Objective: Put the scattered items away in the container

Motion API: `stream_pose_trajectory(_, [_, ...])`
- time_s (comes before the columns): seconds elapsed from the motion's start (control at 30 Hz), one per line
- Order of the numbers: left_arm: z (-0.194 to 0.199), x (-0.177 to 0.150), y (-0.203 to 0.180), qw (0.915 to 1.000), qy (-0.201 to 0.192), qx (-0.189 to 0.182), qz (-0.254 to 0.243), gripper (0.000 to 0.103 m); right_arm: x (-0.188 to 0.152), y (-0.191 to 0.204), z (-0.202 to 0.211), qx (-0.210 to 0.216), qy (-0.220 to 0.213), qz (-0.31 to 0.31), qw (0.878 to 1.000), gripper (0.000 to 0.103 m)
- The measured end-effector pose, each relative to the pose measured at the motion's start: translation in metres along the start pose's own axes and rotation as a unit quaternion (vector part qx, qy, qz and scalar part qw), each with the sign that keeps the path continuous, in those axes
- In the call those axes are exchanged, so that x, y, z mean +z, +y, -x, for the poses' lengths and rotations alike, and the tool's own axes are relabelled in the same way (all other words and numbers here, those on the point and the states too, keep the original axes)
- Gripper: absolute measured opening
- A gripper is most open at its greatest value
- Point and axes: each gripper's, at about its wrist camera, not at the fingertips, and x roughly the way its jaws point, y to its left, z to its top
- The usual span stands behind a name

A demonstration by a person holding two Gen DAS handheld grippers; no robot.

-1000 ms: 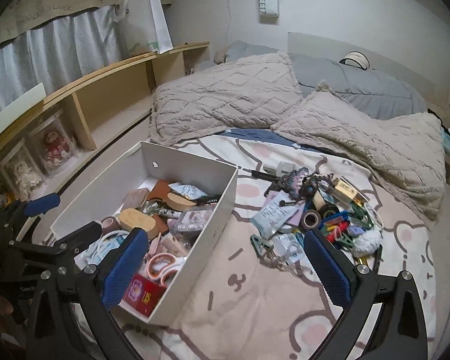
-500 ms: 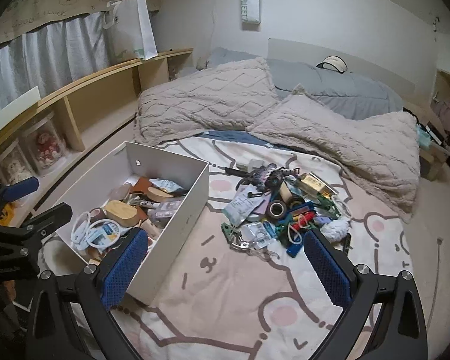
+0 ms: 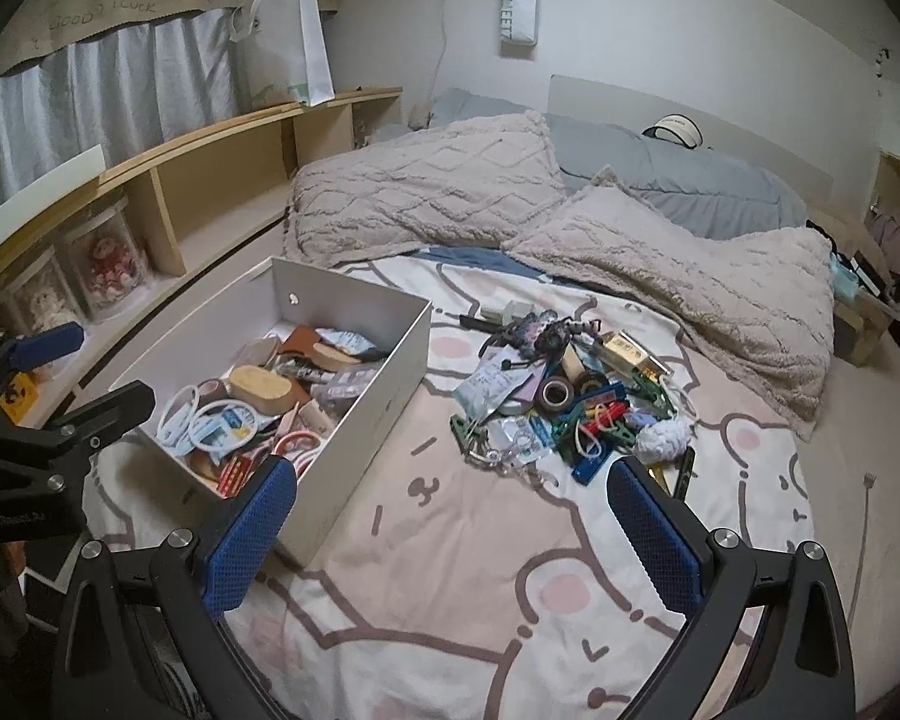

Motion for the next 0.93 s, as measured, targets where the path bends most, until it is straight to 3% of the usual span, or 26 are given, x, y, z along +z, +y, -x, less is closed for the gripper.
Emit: stream_pose_trajectory(0.93, [-0.0041, -0.0094, -0.008, 0.9996, 0.021, 0.007, -0.019, 0.103, -0.0063, -0.0057, 0.0006, -0.003, 0.012, -0.01, 1.0, 0.103])
